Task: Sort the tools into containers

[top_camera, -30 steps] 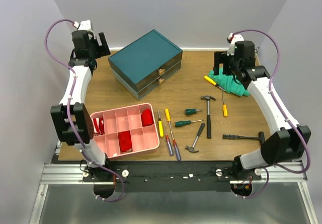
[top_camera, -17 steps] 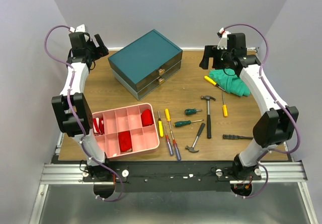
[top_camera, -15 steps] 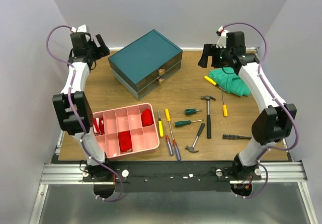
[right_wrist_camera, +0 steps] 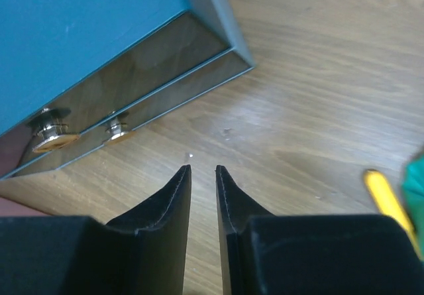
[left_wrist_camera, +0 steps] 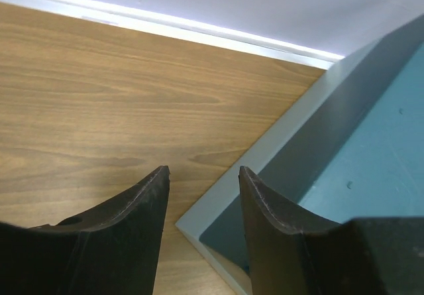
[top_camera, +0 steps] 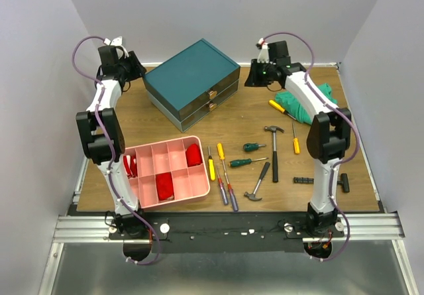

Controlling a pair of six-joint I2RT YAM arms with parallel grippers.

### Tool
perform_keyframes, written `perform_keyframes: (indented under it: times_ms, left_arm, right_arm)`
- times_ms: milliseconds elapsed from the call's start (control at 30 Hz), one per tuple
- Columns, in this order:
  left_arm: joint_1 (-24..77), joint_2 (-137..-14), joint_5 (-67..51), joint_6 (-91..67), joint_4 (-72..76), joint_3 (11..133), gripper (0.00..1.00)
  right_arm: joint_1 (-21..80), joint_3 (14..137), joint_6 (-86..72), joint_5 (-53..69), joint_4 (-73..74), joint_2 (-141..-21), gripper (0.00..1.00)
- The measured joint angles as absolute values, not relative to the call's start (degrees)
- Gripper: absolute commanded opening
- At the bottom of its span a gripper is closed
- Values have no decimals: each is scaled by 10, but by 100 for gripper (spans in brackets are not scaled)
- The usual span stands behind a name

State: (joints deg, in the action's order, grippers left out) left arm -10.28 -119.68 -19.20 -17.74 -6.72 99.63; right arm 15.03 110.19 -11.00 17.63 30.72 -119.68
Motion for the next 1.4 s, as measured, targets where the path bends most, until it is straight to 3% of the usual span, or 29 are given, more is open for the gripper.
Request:
perform_keyframes:
  times_ms: [133, 233, 267, 367, 467, 633, 1033, 1400]
  left_arm:
    - [-101, -1197, -222, -168, -53, 990, 54]
    - [-101, -1191, -238, -165, -29, 972, 54]
    - [-101, -1184, -242, -165, -22, 960, 54]
    - [-95, -1155, -254, -165, -8, 920, 54]
    - [-79, -1129, -260, -168, 3, 885, 59]
    - [-45, -1108, -249, -173, 1, 854, 70]
    - [-46, -1060, -195, -179, -105, 844, 74]
    - [-40, -978, -195, -216, -121, 802, 74]
  right_arm:
    - [178, 1109, -111, 188, 304, -1227, 34]
    - [192, 1118, -111, 194, 301, -1246, 45]
    - [196, 1122, -108, 200, 301, -1251, 56]
    - [198, 1125, -90, 216, 301, -1255, 72]
    - [197, 1126, -57, 246, 301, -1254, 77]
    - [193, 1112, -10, 299, 298, -1248, 79]
    - [190, 1046, -108, 370, 268, -1228, 79]
    - [220, 1022, -140, 242, 288, -1206, 80]
